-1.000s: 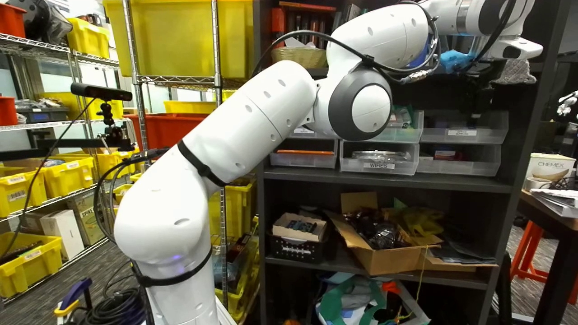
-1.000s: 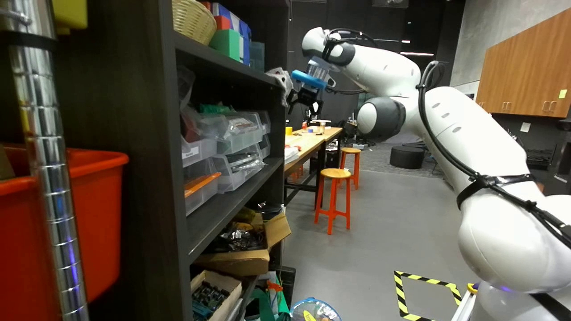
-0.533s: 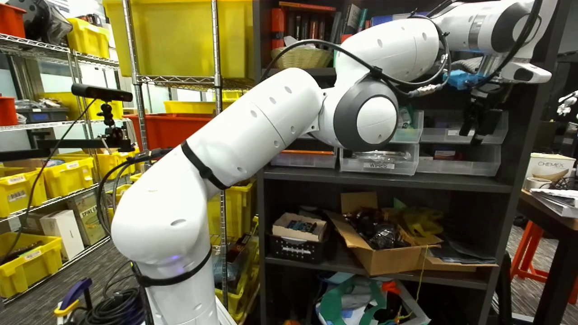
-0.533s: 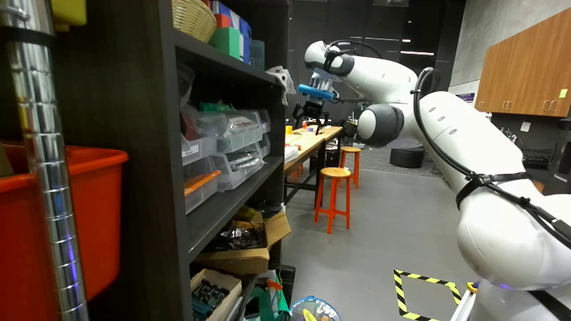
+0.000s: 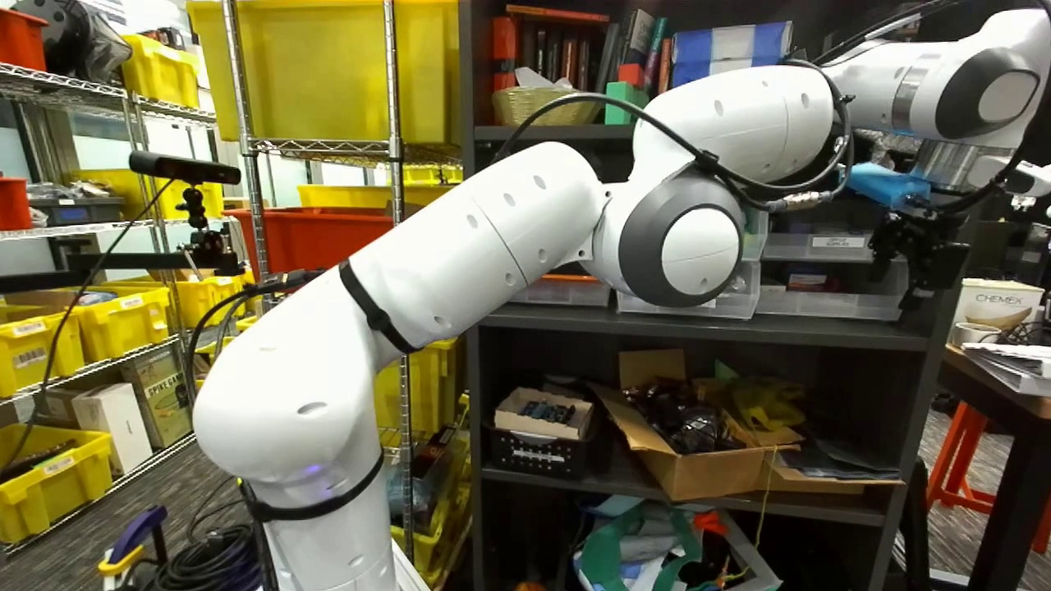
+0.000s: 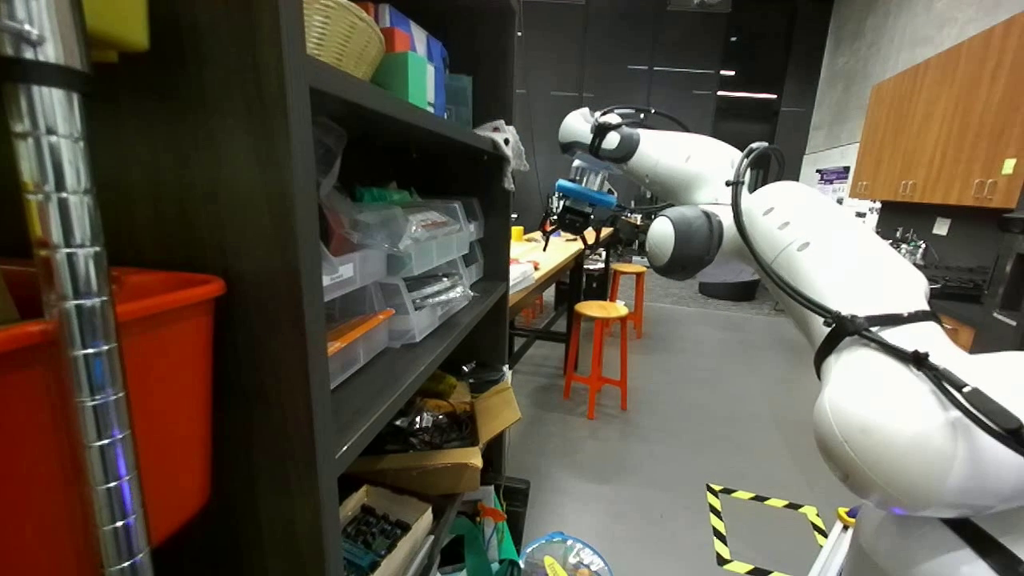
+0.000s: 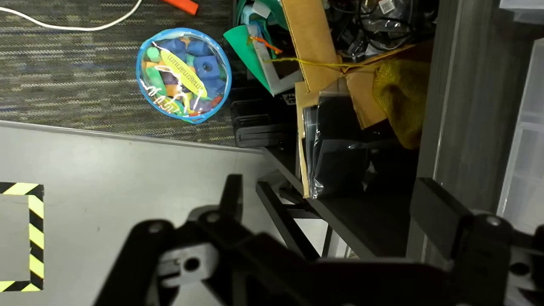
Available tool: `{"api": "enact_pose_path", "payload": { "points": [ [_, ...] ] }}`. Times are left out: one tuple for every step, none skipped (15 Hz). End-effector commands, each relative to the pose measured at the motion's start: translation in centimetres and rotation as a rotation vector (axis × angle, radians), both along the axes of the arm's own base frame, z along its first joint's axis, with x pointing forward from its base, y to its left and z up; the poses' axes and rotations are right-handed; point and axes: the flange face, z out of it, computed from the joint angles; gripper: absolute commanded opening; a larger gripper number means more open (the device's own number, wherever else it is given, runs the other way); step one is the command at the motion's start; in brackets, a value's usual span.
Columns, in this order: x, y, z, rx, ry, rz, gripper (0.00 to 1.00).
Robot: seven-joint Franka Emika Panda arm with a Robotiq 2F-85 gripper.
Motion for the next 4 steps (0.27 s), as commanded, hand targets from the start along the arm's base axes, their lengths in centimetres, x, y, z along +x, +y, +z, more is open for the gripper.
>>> {"api": "enact_pose_path", "payload": {
  "points": [
    [0.01,0.08,-0.1,0.001,0.002,0.0,1.0],
    [0.04,0.13,-0.08,0.001,0.001,0.001,1.0],
    [0.1,0.24,0.04,0.0,0.0,0.002,1.0],
    [0.16,0.34,0.23,-0.001,-0.003,0.004,1.0]
  ]
}}
